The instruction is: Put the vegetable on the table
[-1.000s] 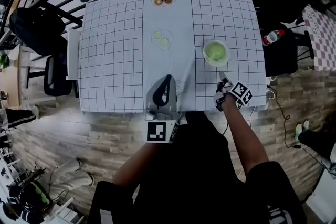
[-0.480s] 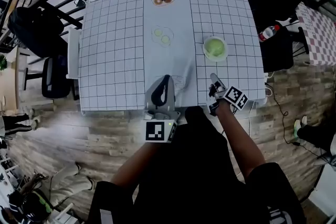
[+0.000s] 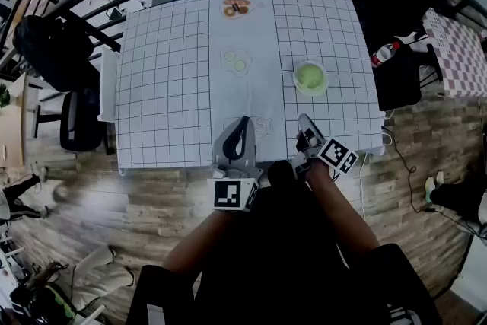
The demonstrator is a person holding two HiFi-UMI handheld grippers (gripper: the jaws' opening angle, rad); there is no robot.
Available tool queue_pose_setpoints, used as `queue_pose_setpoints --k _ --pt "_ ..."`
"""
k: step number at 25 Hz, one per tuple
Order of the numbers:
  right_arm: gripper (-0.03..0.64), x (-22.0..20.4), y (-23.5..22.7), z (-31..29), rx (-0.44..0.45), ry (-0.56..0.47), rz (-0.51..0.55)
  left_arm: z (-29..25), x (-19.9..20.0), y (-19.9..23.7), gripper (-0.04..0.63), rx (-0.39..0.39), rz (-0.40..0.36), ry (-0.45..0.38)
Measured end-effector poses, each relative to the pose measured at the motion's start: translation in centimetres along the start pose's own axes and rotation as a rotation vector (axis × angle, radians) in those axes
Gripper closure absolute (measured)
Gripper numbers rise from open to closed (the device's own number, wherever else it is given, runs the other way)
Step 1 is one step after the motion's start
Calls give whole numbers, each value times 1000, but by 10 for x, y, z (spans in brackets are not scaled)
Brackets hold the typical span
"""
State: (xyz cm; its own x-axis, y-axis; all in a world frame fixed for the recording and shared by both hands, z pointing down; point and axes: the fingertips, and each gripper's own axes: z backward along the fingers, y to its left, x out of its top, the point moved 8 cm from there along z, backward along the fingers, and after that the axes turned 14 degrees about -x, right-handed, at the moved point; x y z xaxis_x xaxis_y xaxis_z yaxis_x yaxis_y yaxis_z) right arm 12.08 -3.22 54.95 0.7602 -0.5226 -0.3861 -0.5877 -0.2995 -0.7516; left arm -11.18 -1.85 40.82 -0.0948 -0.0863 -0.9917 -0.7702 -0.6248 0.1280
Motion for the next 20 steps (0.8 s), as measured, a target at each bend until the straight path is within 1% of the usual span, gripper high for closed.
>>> queue_pose_setpoints --k 4,7,9,13,17,20 --pt "598 4 17 10 33 -6 -27 -8 2 -5 588 -20 0 -12" --pt "612 10 31 19 49 -34 32 -14 1 -9 588 -36 2 -19" --pt "618 15 43 25 60 -55 114 -16 1 -9 588 -42 3 -23" --pt "618 20 66 39 60 -121 325 -16 1 -7 588 -31 11 -22" --pt "618 18 92 50 62 -162 476 -12 3 -6 588 -38 -18 -29" --pt "618 10 113 55 66 -188 595 -6 5 -1 588 -29 -14 -31"
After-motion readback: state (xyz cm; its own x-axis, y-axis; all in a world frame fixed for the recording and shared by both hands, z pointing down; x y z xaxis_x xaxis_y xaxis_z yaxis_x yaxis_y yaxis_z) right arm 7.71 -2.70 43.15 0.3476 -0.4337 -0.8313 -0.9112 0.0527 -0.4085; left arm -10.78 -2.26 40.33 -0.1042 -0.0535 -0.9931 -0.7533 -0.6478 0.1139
